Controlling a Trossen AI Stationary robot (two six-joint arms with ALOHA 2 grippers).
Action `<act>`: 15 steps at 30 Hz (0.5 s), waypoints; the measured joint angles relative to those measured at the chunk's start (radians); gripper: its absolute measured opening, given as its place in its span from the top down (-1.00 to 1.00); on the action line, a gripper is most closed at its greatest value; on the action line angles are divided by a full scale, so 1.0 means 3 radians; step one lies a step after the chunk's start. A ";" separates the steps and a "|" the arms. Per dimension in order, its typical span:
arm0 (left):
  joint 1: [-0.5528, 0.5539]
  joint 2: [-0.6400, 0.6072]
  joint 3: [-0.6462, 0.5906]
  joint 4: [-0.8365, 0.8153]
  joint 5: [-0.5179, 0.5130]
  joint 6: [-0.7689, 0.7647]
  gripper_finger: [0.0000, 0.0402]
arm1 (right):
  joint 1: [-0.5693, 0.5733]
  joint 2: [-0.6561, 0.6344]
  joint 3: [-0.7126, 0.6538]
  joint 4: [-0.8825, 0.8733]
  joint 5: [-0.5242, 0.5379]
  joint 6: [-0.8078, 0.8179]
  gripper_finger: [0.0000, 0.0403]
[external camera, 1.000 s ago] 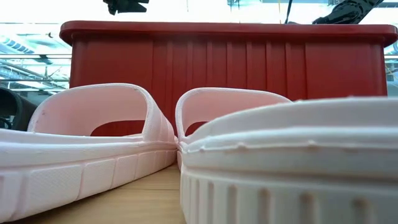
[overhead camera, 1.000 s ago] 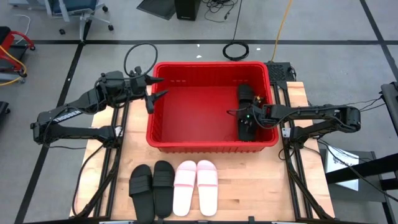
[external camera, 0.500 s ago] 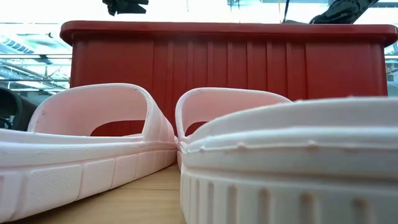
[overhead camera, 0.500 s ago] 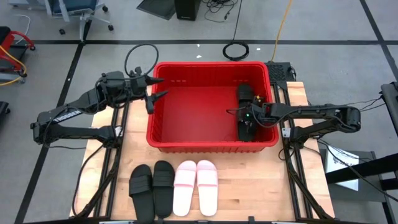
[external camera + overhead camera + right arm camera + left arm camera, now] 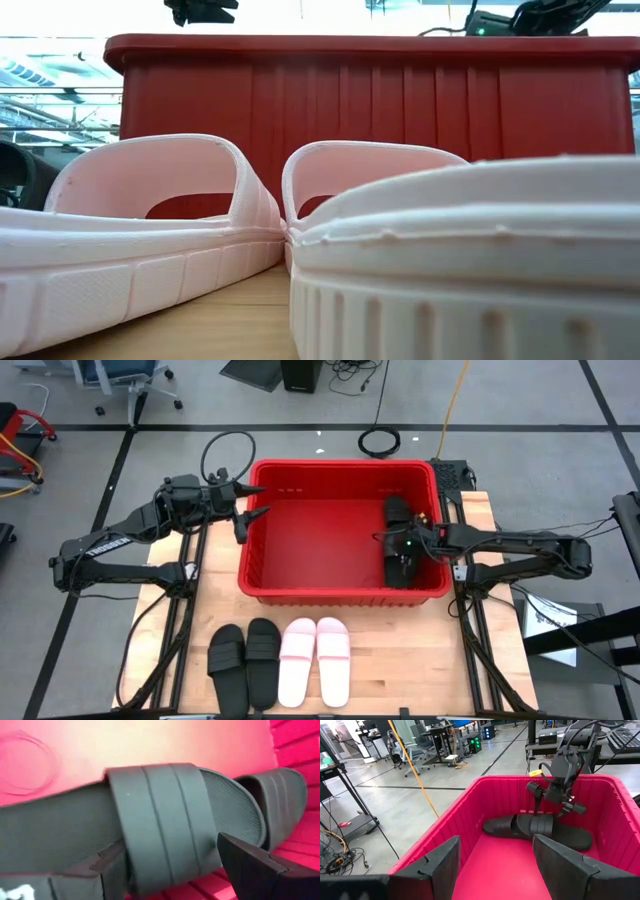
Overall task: Pick and place slides into bin
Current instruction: Put the black slide into the red bin, then adjust the red bin
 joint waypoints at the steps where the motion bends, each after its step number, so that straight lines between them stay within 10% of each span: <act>1: -0.0001 0.0000 0.0000 0.0000 0.0000 -0.0001 -0.25 | 0.0000 -0.0035 0.0000 0.0002 -0.0052 0.0004 -0.33; 15: -0.0001 0.0000 0.0000 -0.0003 0.0001 -0.0038 -0.25 | 0.0111 -0.0335 0.0000 -0.0020 -0.0121 0.0047 -0.32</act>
